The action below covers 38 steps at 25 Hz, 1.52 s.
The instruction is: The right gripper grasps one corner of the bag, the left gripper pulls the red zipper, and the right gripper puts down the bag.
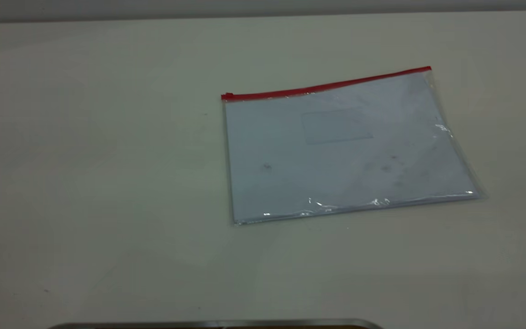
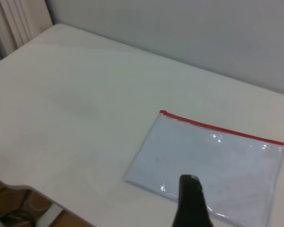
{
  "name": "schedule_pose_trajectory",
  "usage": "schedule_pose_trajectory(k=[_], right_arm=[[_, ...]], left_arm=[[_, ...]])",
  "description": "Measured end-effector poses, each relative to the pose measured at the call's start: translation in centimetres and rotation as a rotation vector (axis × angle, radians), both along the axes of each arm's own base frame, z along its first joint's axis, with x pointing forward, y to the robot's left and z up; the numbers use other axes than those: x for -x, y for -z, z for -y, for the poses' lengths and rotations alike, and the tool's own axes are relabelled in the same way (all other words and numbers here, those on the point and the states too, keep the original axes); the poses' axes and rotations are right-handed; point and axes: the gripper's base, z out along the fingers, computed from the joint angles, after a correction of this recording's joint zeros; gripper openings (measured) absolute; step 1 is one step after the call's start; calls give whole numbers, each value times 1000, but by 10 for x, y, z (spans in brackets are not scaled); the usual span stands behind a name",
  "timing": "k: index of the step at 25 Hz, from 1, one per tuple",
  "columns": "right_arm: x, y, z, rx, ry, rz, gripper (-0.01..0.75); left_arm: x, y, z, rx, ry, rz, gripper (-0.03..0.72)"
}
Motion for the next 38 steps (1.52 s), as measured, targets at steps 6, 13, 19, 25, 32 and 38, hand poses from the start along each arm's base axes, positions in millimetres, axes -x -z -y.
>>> schedule_pose_trajectory(k=[6, 13, 19, 25, 32, 38], right_arm=[[-2, 40, 11, 109, 99, -47, 573], [-14, 76, 28, 182, 256, -123, 573], [-15, 86, 35, 196, 345, -107, 573], [-18, 92, 36, 192, 349, -127, 573], [-18, 91, 36, 154, 366, -136, 573], [-18, 92, 36, 151, 368, -137, 573]], left_arm=[[13, 52, -2, -6, 21, -69, 584], [19, 94, 0, -20, 69, -137, 583], [13, 119, 2, -42, 70, -203, 583], [10, 125, 4, -40, 72, -205, 583], [10, 128, 4, -43, 72, -214, 582], [10, 128, 4, -43, 72, -214, 582]])
